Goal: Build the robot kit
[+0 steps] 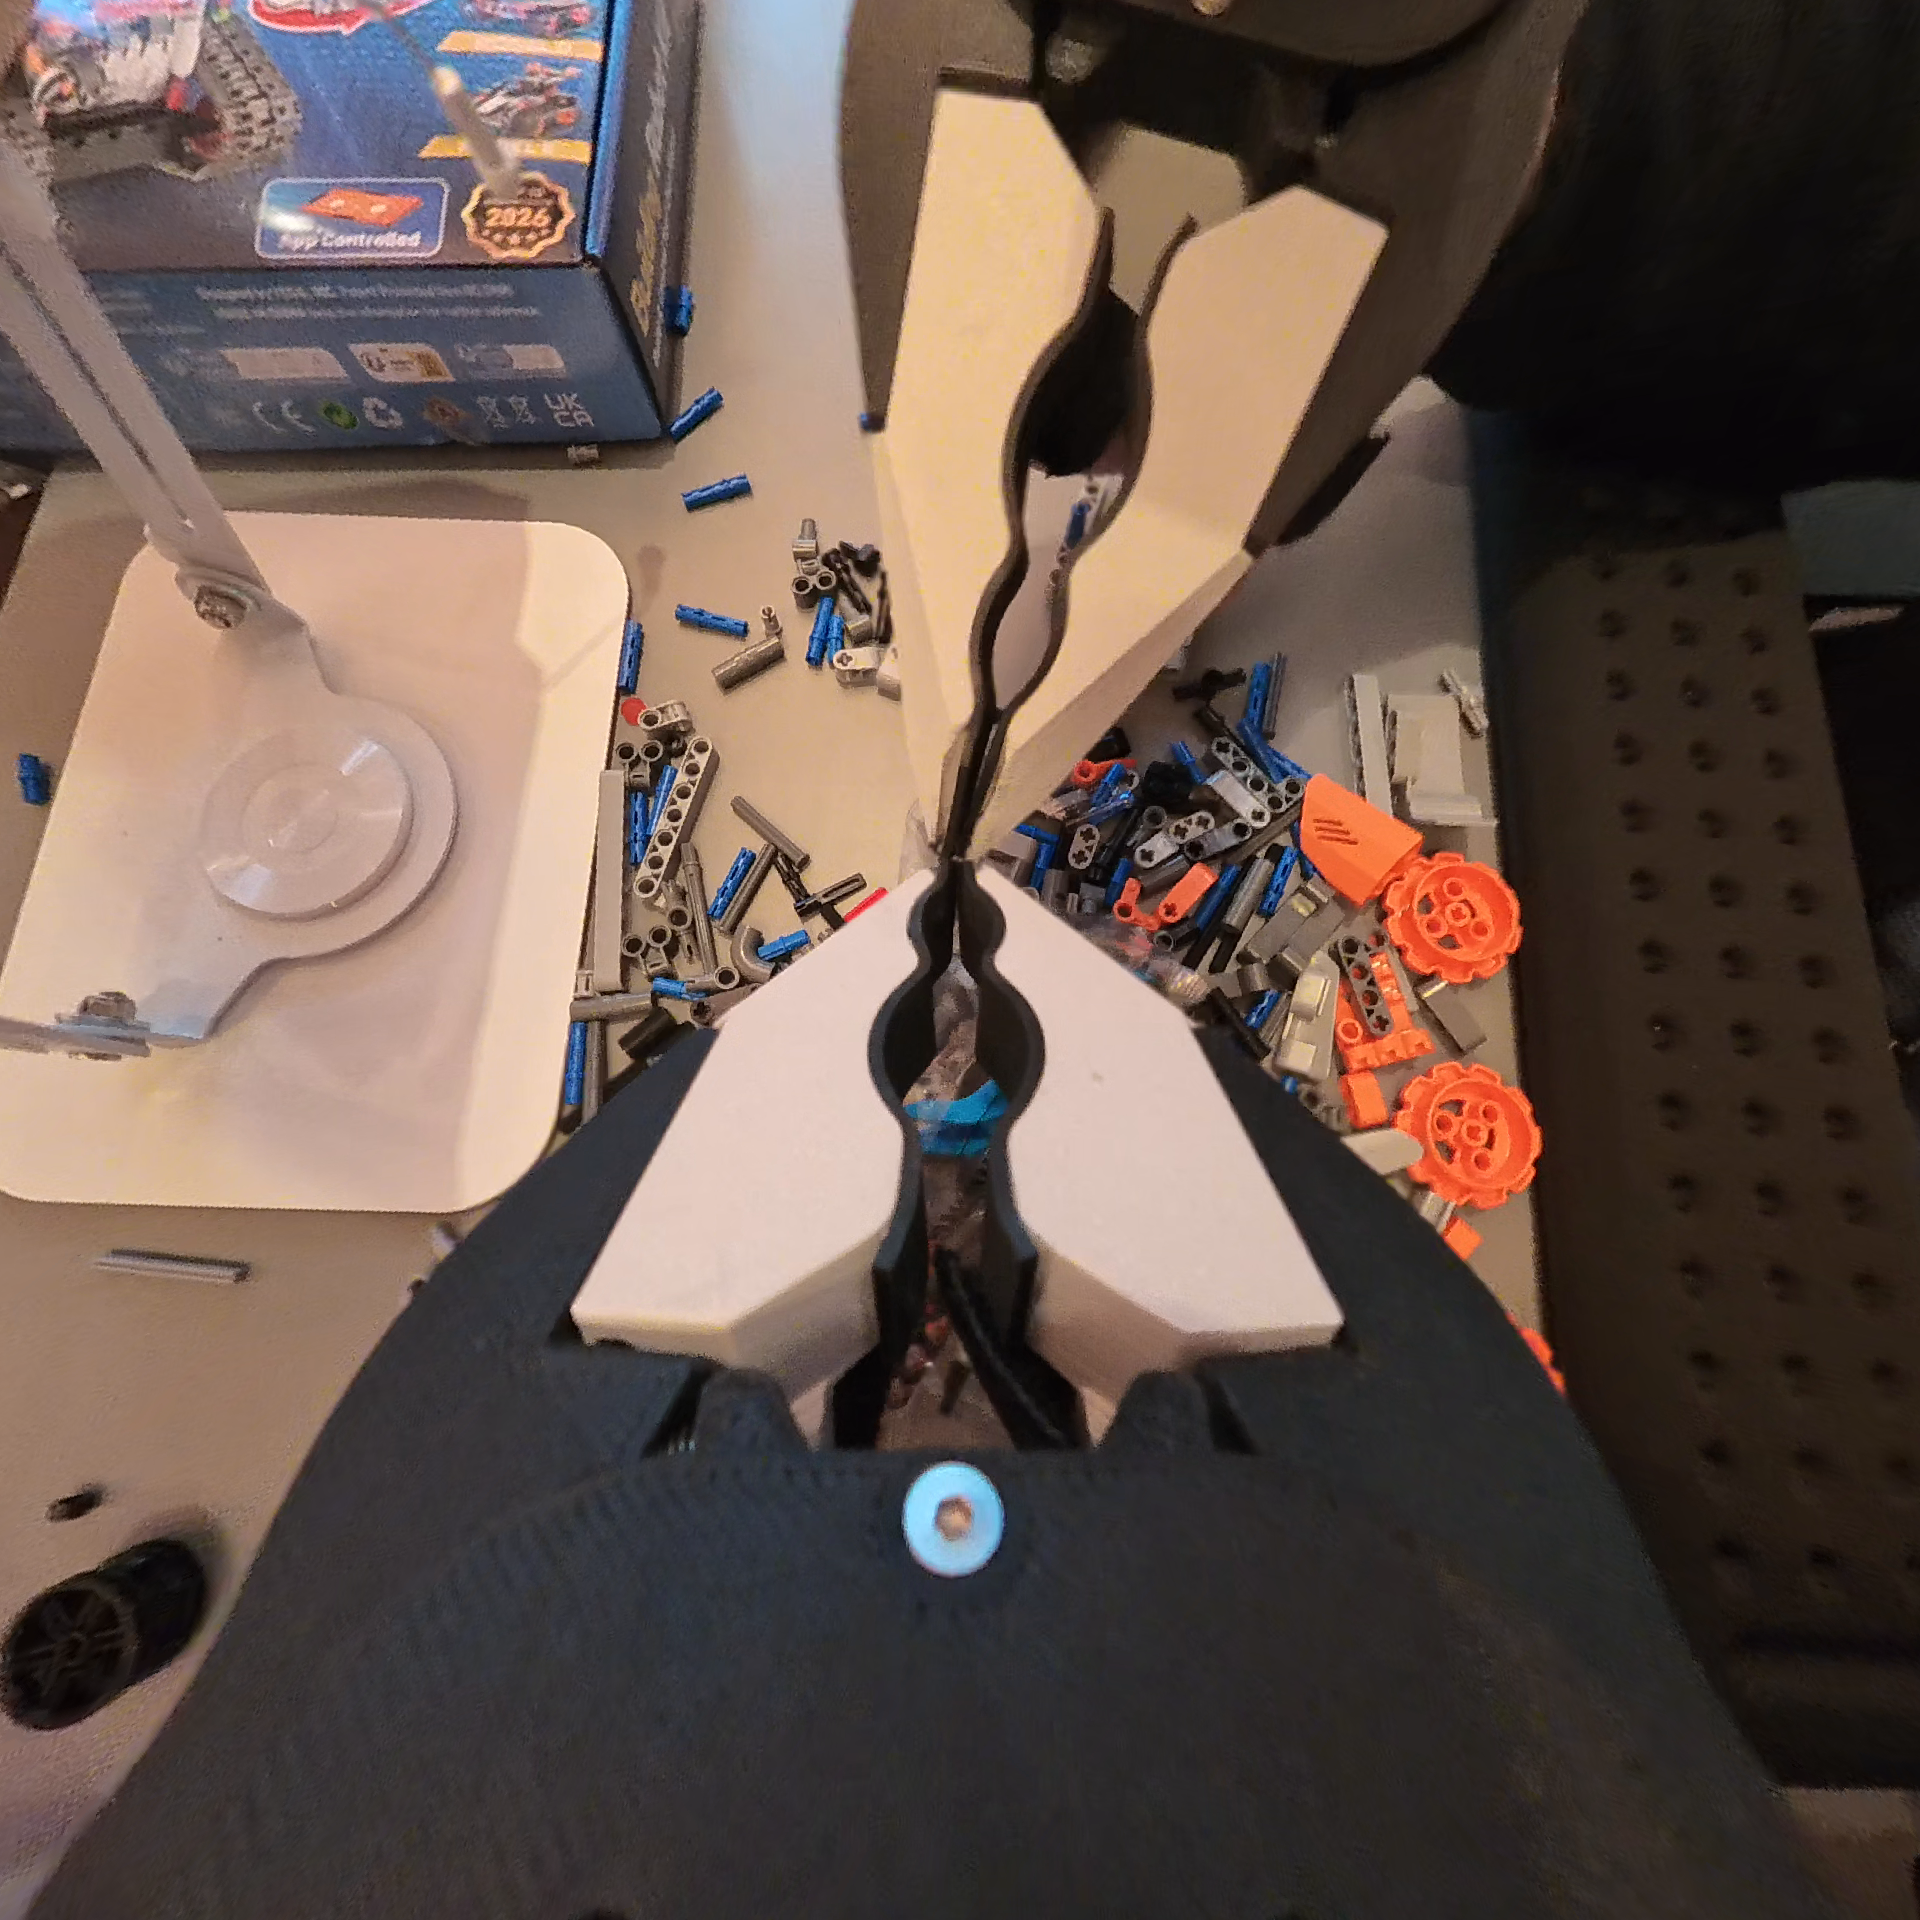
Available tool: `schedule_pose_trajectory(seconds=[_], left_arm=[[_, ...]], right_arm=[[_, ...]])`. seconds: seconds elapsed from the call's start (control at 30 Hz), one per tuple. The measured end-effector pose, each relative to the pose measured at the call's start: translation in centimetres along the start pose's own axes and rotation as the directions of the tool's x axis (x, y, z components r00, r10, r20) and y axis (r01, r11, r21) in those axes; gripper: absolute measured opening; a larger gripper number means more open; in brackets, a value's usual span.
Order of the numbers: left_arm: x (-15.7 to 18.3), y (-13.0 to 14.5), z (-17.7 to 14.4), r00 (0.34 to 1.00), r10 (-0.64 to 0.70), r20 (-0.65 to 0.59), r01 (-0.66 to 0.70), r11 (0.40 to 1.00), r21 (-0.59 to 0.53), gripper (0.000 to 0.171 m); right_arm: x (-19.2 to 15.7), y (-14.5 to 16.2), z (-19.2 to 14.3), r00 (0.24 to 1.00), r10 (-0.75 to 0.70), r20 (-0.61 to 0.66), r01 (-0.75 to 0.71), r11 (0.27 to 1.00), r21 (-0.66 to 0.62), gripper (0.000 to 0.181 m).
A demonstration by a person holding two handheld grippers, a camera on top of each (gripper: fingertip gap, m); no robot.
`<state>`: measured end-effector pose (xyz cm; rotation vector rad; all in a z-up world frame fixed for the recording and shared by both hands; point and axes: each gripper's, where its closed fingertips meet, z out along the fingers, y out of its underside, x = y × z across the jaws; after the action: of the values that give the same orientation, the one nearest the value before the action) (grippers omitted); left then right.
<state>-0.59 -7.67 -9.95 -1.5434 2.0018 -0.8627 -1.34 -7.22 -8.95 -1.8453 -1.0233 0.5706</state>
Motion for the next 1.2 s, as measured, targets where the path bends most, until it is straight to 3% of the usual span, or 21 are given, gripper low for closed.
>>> schedule_pose_trajectory(seconds=[0.27, 0.47, 0.6, 0.8, 0.87, 0.97, 1.03, 1.07, 1.2], left_arm=[[-2.2, 1.4, 1.6, 0.935, -0.353, -0.025, 0.354, 0.932, 0.073, 0.000], [-3.5, 4.4, 4.2, 0.847, -0.532, -0.016, 0.531, 0.842, 0.093, 0.000], [-3.8, 5.2, 4.9, 0.815, -0.580, -0.001, 0.576, 0.809, 0.116, 0.000], [-3.5, 5.5, 5.4, 0.827, -0.561, 0.017, 0.556, 0.824, 0.109, 0.000], [-3.7, 5.4, 5.3, 0.827, -0.561, 0.028, 0.553, 0.823, 0.130, 0.000], [-3.7, 5.5, 5.3, 0.819, -0.573, 0.031, 0.565, 0.814, 0.137, 0.000], [-7.6, 7.3, 3.8, 0.762, -0.609, 0.222, 0.574, 0.793, 0.204, 0.000], [-8.2, 7.4, 3.5, 0.743, -0.640, 0.196, 0.602, 0.767, 0.223, 0.000], [-7.0, 6.7, 3.9, 0.776, -0.614, 0.146, 0.582, 0.785, 0.213, 0.000]], right_arm=[[2.3, 1.9, 1.6, 0.918, -0.268, -0.293, 0.219, 0.957, -0.189, 0.000], [3.1, 5.3, 3.9, 0.820, -0.457, -0.344, 0.300, 0.856, -0.421, 0.000], [3.1, 6.3, 4.5, 0.759, -0.551, -0.347, 0.331, 0.785, -0.524, 0.000], [2.4, 6.7, 4.4, 0.729, -0.591, -0.346, 0.341, 0.752, -0.565, 0.000], [2.2, 6.5, 4.4, 0.759, -0.542, -0.361, 0.317, 0.792, -0.522, 0.000], [1.7, 6.5, 4.3, 0.716, -0.605, -0.349, 0.364, 0.749, -0.553, 0.000], [-1.9, 5.4, 5.6, 0.735, -0.620, -0.273, 0.457, 0.751, -0.477, 0.000], [-3.0, 5.6, 6.1, 0.690, -0.681, -0.247, 0.514, 0.700, -0.496, 0.000], [-0.9, 5.7, 4.5, 0.759, -0.585, -0.285, 0.428, 0.778, -0.460, 0.000]])
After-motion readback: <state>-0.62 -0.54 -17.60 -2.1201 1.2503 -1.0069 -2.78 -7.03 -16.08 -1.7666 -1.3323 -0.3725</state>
